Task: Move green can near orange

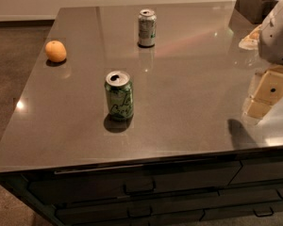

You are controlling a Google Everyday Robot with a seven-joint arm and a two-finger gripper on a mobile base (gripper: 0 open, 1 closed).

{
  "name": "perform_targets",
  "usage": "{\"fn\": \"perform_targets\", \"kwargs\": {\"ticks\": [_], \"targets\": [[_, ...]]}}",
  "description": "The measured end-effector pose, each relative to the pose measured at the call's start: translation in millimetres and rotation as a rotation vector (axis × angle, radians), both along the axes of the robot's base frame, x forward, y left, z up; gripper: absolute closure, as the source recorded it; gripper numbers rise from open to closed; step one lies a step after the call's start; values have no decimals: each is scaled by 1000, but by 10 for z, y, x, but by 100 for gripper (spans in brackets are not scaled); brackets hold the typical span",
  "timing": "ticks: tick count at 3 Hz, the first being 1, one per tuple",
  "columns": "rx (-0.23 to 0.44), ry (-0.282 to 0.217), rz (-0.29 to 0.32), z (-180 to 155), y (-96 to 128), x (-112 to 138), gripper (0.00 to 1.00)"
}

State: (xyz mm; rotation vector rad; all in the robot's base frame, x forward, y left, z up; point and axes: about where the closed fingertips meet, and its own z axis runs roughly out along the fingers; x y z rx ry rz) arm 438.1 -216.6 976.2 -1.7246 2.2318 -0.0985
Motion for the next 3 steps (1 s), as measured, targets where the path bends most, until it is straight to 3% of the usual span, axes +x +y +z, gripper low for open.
{"fn": "perform_targets", "kwargs": {"ticks": [1, 2, 3], "targets": [[0, 0, 0, 0, 0, 0, 0], [47, -4, 16, -20, 300, 140, 0], [123, -6, 54, -67, 803, 311, 0]]}}
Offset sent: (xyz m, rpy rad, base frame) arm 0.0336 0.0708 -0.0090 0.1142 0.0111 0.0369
